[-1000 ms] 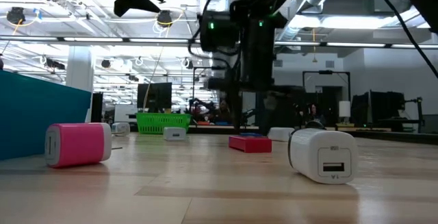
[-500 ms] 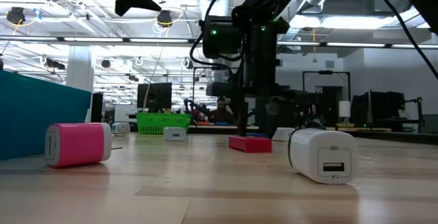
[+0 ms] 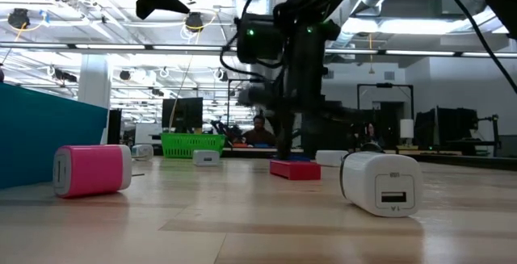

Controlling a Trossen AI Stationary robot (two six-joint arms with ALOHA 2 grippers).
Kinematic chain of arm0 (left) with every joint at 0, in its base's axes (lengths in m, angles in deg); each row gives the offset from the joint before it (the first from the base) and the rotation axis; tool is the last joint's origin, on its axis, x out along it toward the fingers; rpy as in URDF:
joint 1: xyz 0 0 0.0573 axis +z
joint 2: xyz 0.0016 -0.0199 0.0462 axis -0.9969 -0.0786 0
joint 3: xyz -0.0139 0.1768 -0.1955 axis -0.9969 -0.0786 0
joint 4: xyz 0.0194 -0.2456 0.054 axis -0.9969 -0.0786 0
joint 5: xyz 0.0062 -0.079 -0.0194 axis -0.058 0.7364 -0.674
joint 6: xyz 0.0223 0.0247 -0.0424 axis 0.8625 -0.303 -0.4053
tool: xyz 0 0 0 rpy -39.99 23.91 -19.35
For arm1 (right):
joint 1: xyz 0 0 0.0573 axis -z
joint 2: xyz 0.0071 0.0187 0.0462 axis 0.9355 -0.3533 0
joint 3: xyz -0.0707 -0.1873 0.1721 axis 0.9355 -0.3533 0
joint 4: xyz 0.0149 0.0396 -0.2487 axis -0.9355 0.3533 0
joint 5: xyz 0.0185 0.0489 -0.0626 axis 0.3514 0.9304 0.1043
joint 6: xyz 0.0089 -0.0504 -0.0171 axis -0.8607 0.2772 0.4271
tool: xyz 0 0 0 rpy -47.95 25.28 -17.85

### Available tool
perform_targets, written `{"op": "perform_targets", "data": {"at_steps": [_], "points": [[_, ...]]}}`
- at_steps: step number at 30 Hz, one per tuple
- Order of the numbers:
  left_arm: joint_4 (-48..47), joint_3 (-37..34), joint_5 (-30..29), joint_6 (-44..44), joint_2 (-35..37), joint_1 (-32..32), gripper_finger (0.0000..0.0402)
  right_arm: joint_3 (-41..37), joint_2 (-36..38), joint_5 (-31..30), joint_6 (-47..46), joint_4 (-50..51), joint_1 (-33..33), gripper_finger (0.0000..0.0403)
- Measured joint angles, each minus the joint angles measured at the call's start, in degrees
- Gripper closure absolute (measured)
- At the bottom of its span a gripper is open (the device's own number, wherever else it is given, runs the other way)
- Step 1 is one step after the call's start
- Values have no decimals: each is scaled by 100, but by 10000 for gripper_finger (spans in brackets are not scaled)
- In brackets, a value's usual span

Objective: Pick & Place Office items
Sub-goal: Put the blue digital clock into the green bin

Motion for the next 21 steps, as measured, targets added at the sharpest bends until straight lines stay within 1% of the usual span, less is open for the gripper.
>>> {"op": "perform_targets", "data": {"at_steps": [3,5,7,10,12,15,18,21], "points": [[-186,1,87,205,24,-20,242,-4,189,590,281,-406,-126,237],[-390,4,97,319,65,-74,242,-4,429,775,432,-497,-223,233],[-617,4,98,437,112,-114,242,-1,704,885,557,-628,-296,241],[-952,4,99,643,184,-214,242,-2,1184,1027,808,-656,-380,264],[-1126,4,99,907,233,-335,242,0,1499,1300,965,-704,-396,265],[-1076,4,105,1302,250,-688,242,0,1845,1873,1017,-1041,-389,264],[-851,4,127,1515,178,-1098,242,0,2115,2323,855,-1504,-389,241],[-432,4,125,1599,8,-1477,242,6,2277,2609,641,-1934,-392,224]]}}
